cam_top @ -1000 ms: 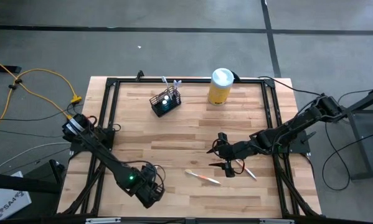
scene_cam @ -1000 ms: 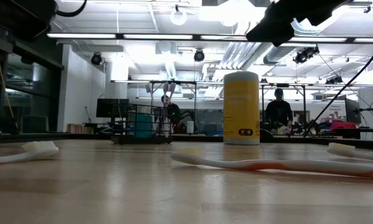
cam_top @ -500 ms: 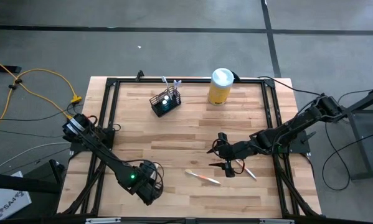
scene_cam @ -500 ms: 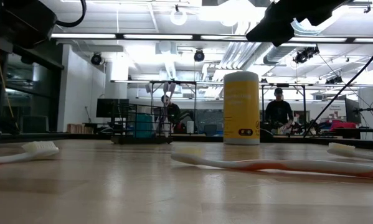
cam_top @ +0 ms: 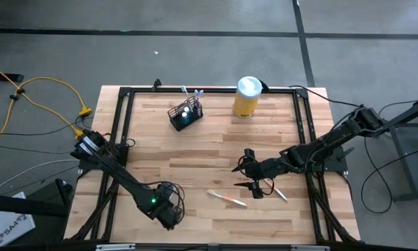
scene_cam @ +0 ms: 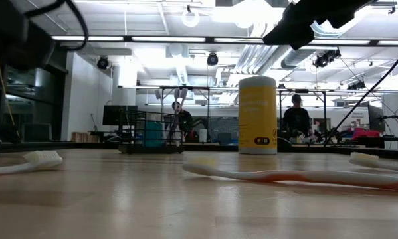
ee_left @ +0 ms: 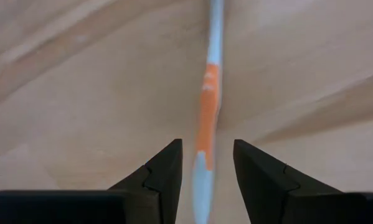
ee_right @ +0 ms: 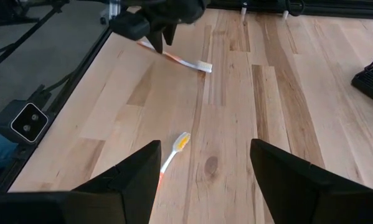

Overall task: Pick & Place toothbrushing station
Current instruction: Put the left orange toothbrush into the left section of the wire organizer

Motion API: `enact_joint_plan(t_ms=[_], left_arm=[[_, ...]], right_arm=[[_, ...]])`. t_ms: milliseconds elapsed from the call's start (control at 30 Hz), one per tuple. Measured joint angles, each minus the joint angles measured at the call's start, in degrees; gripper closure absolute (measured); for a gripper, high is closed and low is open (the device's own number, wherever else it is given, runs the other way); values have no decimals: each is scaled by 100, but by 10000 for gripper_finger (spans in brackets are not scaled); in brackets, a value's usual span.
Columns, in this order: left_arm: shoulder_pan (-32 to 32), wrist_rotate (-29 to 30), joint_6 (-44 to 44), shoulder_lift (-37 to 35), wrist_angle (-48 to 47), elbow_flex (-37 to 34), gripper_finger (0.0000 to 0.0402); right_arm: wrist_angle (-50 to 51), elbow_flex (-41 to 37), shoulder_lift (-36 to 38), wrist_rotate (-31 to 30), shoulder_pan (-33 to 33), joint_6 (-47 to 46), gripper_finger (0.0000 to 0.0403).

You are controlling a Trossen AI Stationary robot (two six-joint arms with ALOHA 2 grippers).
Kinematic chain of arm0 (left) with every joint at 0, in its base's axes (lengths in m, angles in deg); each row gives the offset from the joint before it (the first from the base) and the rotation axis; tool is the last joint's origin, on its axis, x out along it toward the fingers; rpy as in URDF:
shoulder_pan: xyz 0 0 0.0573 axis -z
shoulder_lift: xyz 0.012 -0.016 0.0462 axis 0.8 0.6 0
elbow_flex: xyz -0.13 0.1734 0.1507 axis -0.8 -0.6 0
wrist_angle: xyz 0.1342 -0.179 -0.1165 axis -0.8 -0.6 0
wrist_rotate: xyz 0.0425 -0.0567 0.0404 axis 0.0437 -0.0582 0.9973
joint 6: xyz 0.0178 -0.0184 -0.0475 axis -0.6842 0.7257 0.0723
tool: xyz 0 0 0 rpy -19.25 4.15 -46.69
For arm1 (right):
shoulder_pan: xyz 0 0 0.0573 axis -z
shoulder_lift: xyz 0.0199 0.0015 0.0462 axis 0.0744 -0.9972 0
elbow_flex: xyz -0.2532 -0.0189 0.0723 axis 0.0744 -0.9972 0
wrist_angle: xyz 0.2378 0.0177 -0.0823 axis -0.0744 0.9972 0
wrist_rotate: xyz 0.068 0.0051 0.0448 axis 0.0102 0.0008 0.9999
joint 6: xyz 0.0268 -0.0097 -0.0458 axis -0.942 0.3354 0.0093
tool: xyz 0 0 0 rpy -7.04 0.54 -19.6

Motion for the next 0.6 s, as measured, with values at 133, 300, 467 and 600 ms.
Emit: enact_joint_plan(t_ms=[133, 300, 467, 600], left_arm=[[-36, -209, -155, 161, -4, 0, 266], [-50, -35, -204, 195, 47, 0, 266], [-84, 313, -348, 195, 50, 0, 266], [-159, 318, -443, 272, 37, 0, 266]], right_arm=[[1, 0, 0, -8, 1, 0, 165], [2, 0, 0, -11, 0, 0, 165], [5, 0, 0, -11, 2, 0, 165], [7, 0, 0, -11, 2, 0, 165]])
